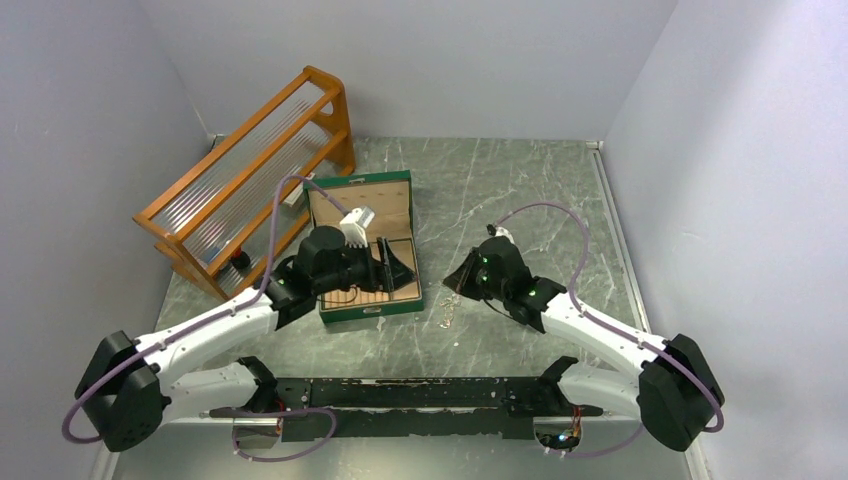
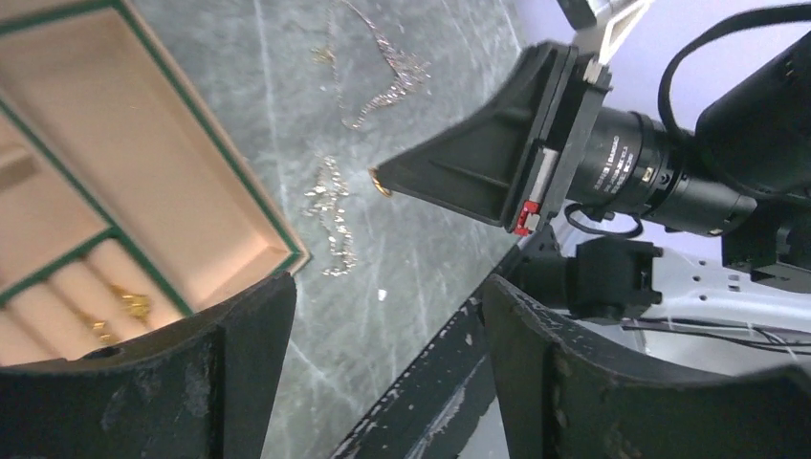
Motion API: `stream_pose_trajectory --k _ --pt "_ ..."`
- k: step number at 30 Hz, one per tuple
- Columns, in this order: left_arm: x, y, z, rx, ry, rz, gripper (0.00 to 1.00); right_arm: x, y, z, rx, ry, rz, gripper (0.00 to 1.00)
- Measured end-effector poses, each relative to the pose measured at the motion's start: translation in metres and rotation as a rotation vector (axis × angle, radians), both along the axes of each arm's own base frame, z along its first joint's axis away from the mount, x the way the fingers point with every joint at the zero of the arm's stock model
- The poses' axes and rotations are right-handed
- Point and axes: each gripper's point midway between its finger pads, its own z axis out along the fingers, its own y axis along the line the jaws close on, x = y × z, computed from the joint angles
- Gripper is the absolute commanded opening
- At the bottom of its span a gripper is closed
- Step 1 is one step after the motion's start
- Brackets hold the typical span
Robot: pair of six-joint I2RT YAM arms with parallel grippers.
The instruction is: Organize the mixed jewelry
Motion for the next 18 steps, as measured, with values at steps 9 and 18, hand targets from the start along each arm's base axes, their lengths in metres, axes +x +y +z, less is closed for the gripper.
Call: stream_pose_trajectory --k 9,18 --pt "0.001 -0.023 -0.021 -0.104 0.09 0.043 0.55 0.008 0.041 0.038 0.207 -0.085 0.11 0.0" --pt "0.016 -0.035 -0.027 -0.162 0.133 0.101 0.43 0.006 0.057 0.05 0.291 -0.088 0.158 0.0"
